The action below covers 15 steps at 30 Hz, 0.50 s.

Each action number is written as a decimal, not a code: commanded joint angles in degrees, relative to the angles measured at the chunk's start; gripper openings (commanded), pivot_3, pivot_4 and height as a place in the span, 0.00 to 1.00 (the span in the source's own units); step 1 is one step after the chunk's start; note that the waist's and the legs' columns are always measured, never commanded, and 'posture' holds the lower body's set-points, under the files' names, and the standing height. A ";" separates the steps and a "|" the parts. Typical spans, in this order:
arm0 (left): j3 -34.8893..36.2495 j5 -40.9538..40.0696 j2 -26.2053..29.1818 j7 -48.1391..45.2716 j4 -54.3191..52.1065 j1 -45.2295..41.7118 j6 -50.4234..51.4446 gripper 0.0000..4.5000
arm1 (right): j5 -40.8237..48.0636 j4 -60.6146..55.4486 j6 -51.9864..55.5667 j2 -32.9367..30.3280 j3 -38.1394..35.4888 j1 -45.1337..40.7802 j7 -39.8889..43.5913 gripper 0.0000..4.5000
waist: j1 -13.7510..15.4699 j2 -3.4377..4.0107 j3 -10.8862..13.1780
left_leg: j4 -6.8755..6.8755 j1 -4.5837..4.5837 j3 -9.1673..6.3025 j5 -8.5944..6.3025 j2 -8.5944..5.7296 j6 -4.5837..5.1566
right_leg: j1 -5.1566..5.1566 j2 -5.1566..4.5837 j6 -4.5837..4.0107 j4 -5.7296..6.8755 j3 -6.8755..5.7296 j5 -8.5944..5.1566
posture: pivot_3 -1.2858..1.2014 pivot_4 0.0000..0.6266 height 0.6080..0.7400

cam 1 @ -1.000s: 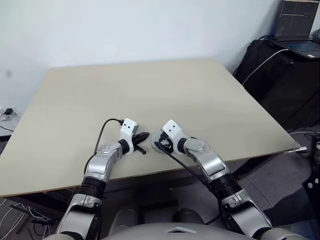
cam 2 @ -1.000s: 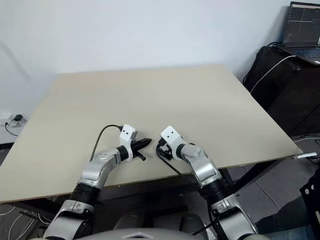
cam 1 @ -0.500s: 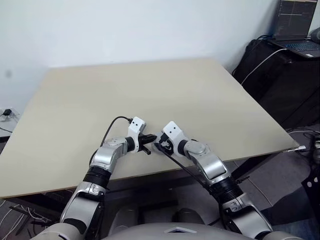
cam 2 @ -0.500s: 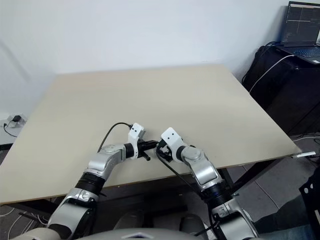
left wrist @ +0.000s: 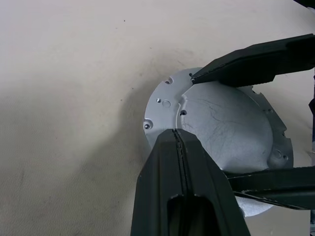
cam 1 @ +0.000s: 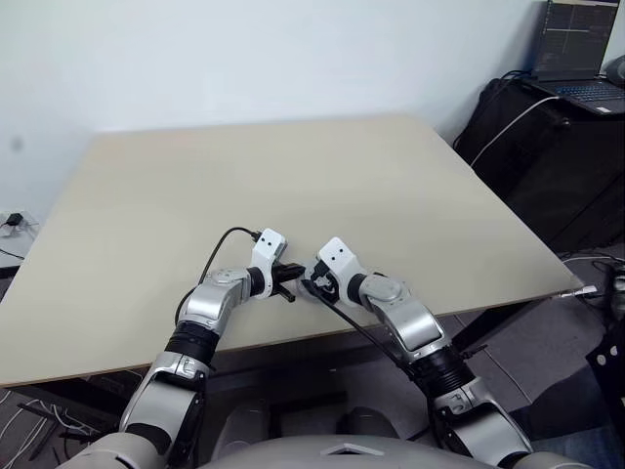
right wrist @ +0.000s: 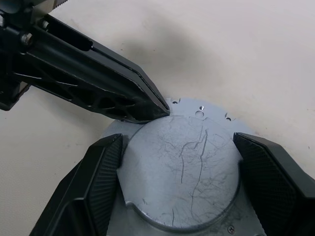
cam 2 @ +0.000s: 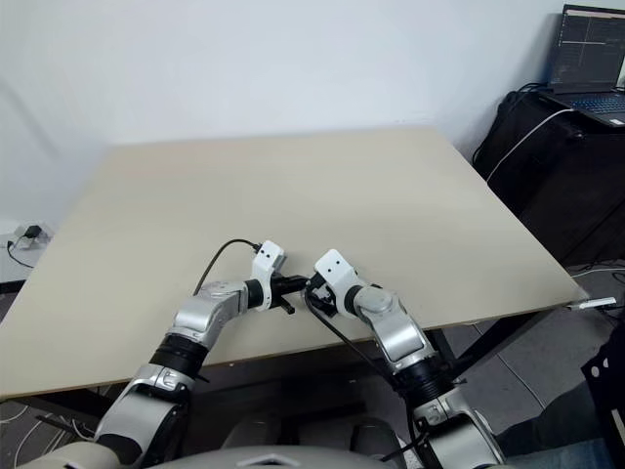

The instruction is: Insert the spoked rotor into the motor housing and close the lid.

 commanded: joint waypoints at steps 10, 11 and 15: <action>-1.87 -0.03 -1.19 -1.17 -1.39 0.71 1.61 0.00 | 0.20 -6.98 7.08 -0.32 -2.30 5.44 -3.34 0.99 | 0.26 -0.04 -0.08 | 0.03 0.00 0.00 -0.01 0.00 0.01 | 0.02 -0.11 -0.17 -0.01 0.04 -0.09 | 0.52 0.00 1.00; -1.89 -0.01 -1.14 -1.20 -1.43 0.83 1.63 0.00 | 0.17 -8.36 7.50 -0.62 -2.53 6.15 -3.62 0.99 | 0.28 -0.04 -0.08 | 0.04 -0.01 0.00 -0.02 0.00 0.02 | 0.01 -0.13 -0.17 -0.01 0.03 -0.08 | 0.52 0.00 1.00; -1.93 0.00 -1.05 -1.26 -1.66 1.19 1.81 0.00 | 0.81 -13.72 8.94 -1.74 -3.93 8.46 -4.24 0.99 | 0.27 -0.04 -0.08 | 0.05 -0.02 0.00 -0.03 -0.01 0.03 | 0.01 -0.18 -0.16 -0.02 0.01 -0.09 | 0.52 0.00 1.00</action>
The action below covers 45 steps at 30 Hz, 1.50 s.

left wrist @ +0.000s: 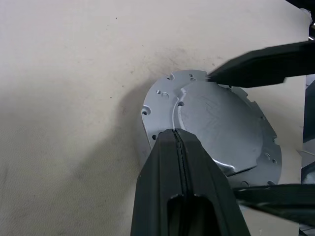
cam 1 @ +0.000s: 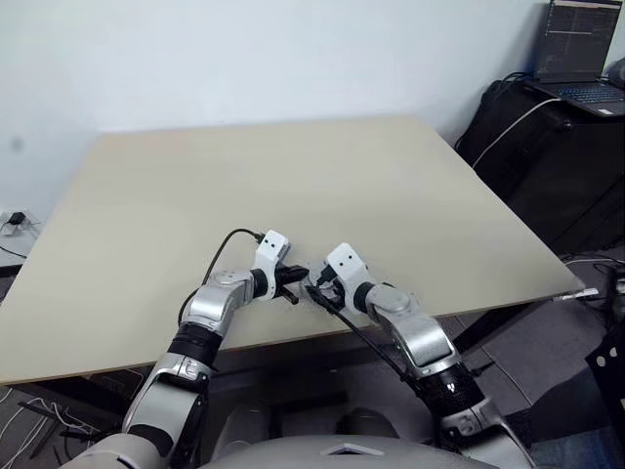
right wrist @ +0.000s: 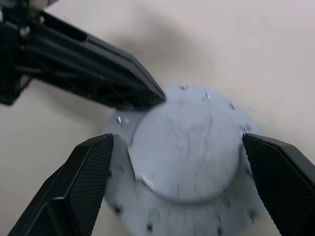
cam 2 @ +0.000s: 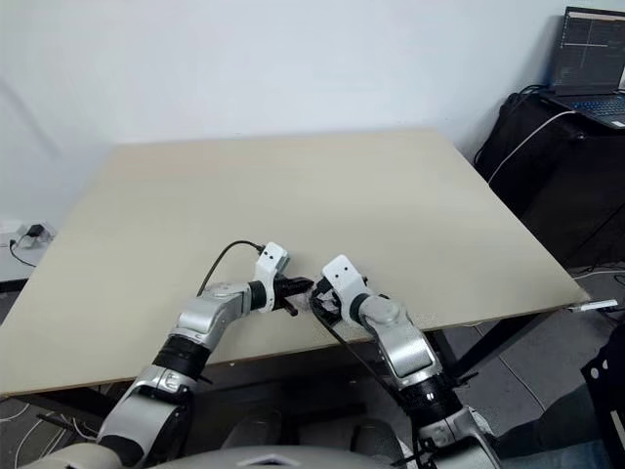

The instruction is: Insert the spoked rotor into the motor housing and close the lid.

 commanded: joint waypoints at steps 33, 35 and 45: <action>-0.76 -0.14 0.65 -0.95 -2.74 2.98 1.10 0.00 | 31.20 1.02 16.61 16.01 -32.20 0.80 -12.47 0.99 | 0.42 0.08 0.07 | -0.14 -0.09 0.07 -0.04 -0.02 0.05 | -0.16 -0.09 -0.03 -0.07 0.03 -0.02 | 0.52 0.00 1.00; -0.68 -0.20 0.71 -0.95 -2.93 3.13 1.13 0.00 | 32.27 2.16 16.83 16.31 -32.16 0.33 -12.78 0.99 | 0.36 0.08 0.07 | -0.14 -0.08 0.08 -0.04 -0.02 0.05 | -0.16 -0.09 -0.03 -0.07 0.04 -0.02 | 0.52 0.00 1.00; -0.51 -0.63 0.61 -0.58 -3.68 3.92 1.26 0.00 | 44.05 6.71 22.22 18.90 -36.06 -1.66 -12.74 0.99 | -0.05 0.09 0.06 | -0.14 -0.07 0.09 -0.04 -0.01 0.05 | -0.14 -0.08 -0.02 -0.07 0.04 -0.01 | 0.52 0.00 1.00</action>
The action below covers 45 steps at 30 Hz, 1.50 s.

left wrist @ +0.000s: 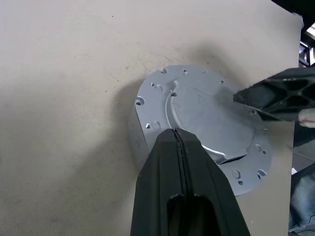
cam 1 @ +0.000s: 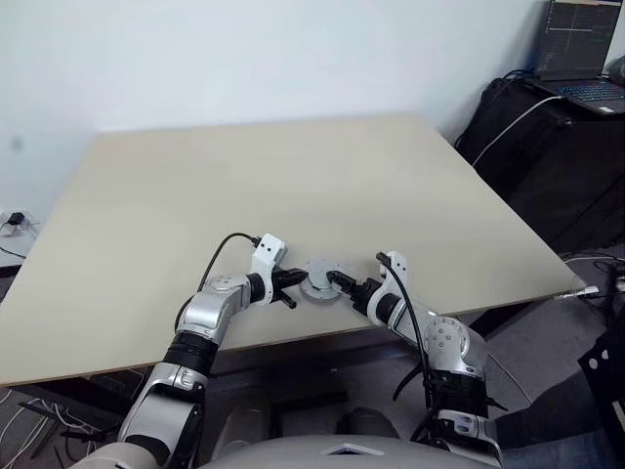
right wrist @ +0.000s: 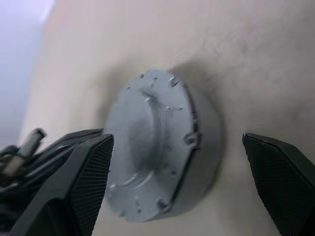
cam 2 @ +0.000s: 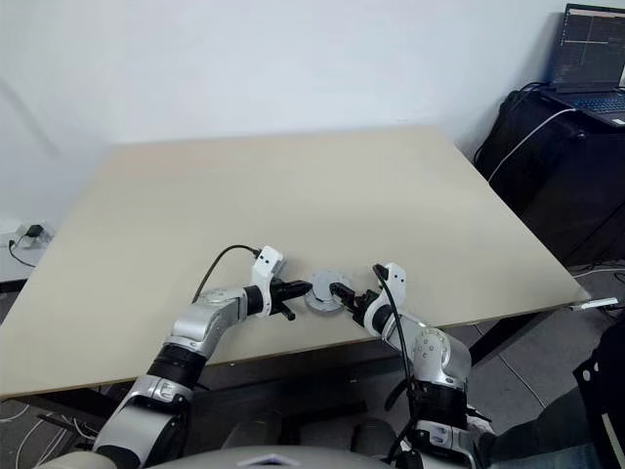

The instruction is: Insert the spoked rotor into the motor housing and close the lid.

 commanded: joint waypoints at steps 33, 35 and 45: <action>-1.10 -0.09 -0.30 0.42 -0.72 2.01 1.45 0.00 | 16.60 4.51 7.70 3.33 -3.42 0.33 -1.02 0.47 | -0.77 0.13 0.07 | -0.03 -0.13 0.05 -0.02 0.00 0.03 | -0.16 -0.02 0.04 -0.01 0.07 0.02 | 0.52 0.00 1.00; -1.10 -0.06 -0.26 0.36 -0.73 2.12 1.41 0.00 | 16.71 4.31 7.71 3.53 -3.59 0.79 -1.77 0.47 | -0.77 0.15 0.07 | -0.03 -0.13 0.05 -0.02 0.00 0.04 | -0.16 -0.02 0.04 -0.01 0.07 0.02 | 0.52 0.00 1.00; 9.99 -3.80 -6.13 13.36 -9.00 4.20 -6.50 0.00 | 19.04 3.45 5.98 4.39 -4.22 2.27 -2.85 0.47 | -0.77 0.15 0.10 | -0.02 -0.45 0.05 -0.05 -0.02 0.09 | -0.43 -0.08 0.21 -0.07 0.07 0.13 | 0.52 0.00 1.00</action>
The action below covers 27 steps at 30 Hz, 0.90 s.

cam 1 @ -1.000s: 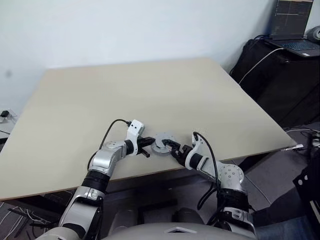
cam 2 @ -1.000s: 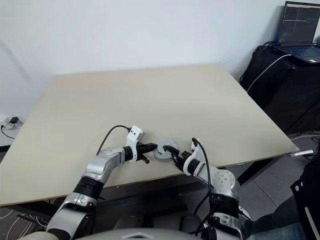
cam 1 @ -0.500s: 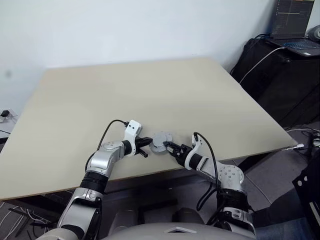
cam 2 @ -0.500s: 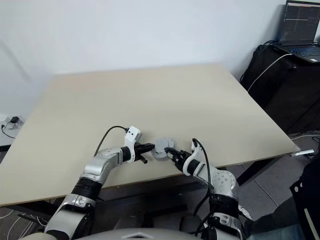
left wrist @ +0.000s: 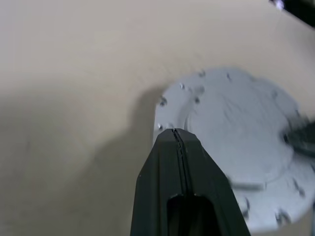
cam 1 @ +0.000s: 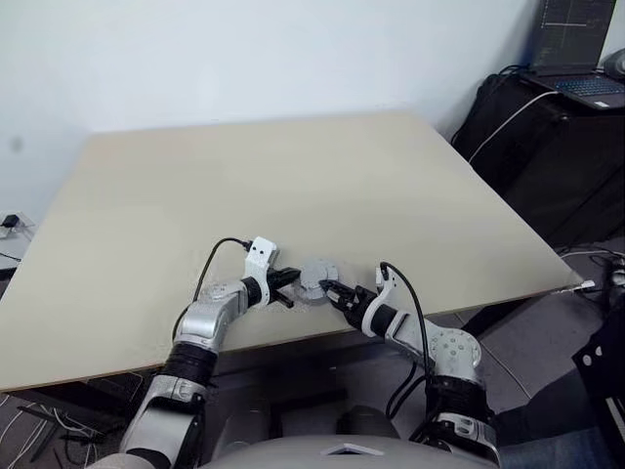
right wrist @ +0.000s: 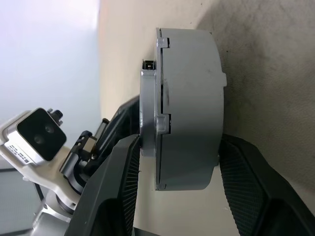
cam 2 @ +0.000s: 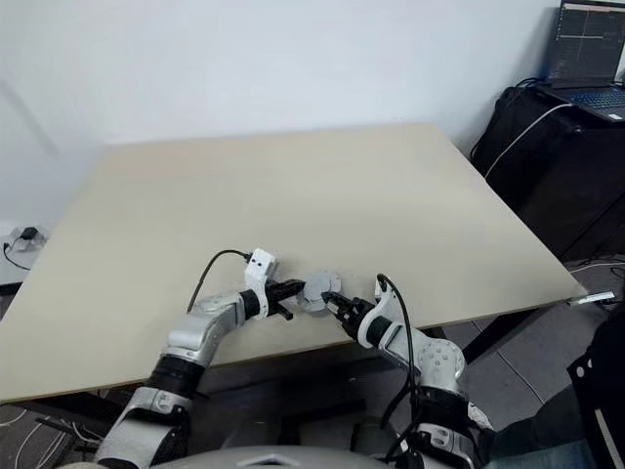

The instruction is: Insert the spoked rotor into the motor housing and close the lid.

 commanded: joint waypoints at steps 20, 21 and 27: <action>10.35 -25.66 -7.59 11.94 -37.80 31.60 11.56 0.00 | 15.43 -5.10 -0.71 2.74 1.01 0.20 4.22 0.46 | -0.14 0.25 0.46 | 0.24 -0.36 0.02 -0.06 0.12 0.08 | -0.20 0.24 0.25 -0.33 0.03 0.10 | 0.52 0.00 1.00; 10.46 -27.15 -8.06 12.06 -38.66 32.95 12.09 0.00 | 15.71 -4.94 -0.93 2.73 1.12 -0.02 3.96 0.46 | -0.18 0.28 0.48 | 0.22 -0.36 0.02 -0.06 0.13 0.08 | -0.19 0.27 0.25 -0.40 0.04 0.15 | 0.52 0.00 1.00; 11.44 -38.19 -11.25 12.39 -43.38 40.12 13.47 0.00 | 16.90 -4.58 -1.65 2.90 1.82 -0.82 2.80 0.46 | -0.29 0.34 0.52 | 0.10 -0.46 0.02 -0.08 0.15 0.10 | -0.24 0.31 0.09 -0.67 0.08 0.30 | 0.52 0.00 1.00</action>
